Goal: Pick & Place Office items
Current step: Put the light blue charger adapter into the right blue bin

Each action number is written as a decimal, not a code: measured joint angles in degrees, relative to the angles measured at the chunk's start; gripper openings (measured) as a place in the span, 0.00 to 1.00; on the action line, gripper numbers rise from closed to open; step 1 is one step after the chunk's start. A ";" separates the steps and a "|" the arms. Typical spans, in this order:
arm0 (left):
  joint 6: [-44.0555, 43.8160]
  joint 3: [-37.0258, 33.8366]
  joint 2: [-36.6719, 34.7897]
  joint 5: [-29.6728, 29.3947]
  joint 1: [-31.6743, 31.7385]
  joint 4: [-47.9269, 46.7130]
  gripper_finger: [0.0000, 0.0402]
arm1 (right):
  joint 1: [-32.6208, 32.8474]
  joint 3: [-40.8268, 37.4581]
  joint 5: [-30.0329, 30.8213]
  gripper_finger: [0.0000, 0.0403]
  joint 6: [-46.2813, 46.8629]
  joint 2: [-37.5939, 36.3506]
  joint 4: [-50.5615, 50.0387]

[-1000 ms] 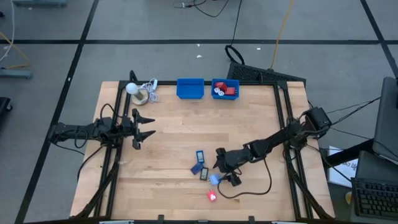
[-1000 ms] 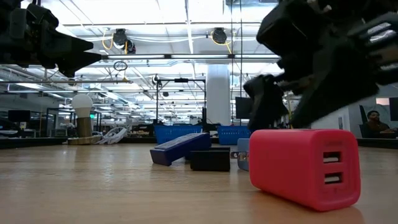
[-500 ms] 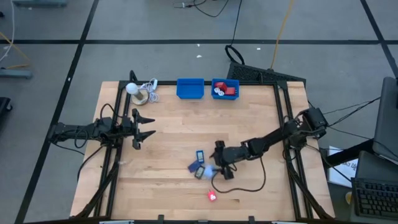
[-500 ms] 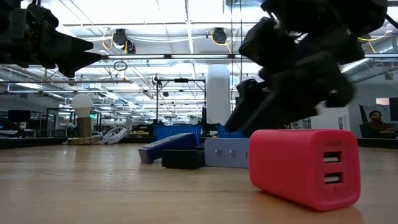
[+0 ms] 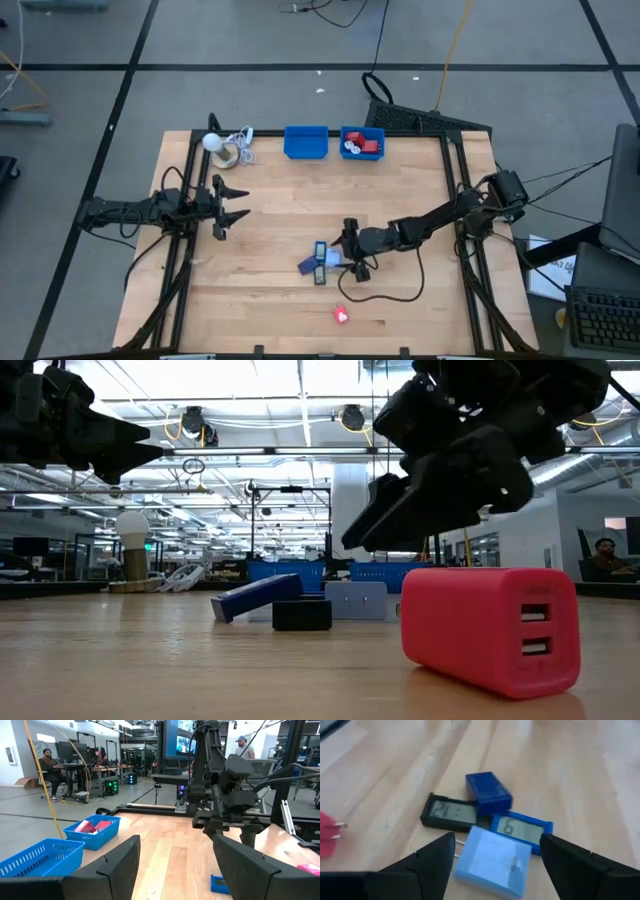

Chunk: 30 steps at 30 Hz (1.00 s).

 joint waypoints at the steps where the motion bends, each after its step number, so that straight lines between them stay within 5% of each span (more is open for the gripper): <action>1: 0.00 -0.01 0.00 0.00 -0.01 0.00 0.64 | -0.32 0.08 -0.05 0.69 -0.64 0.78 0.09; 7: 0.00 -0.01 0.00 0.00 0.00 0.00 0.64 | -2.40 0.12 5.13 0.69 -1.90 3.61 -0.17; 18: 0.00 -0.01 0.00 0.00 0.00 0.00 0.64 | -2.72 0.10 29.97 0.69 8.95 2.94 -6.84; 26: 0.02 -0.01 0.00 0.00 -0.02 0.02 0.64 | -2.80 0.21 30.37 0.69 18.23 2.85 -11.12; 30: 0.02 -0.01 0.00 0.00 -0.01 0.02 0.64 | -2.46 0.09 25.06 0.69 20.59 2.08 -9.94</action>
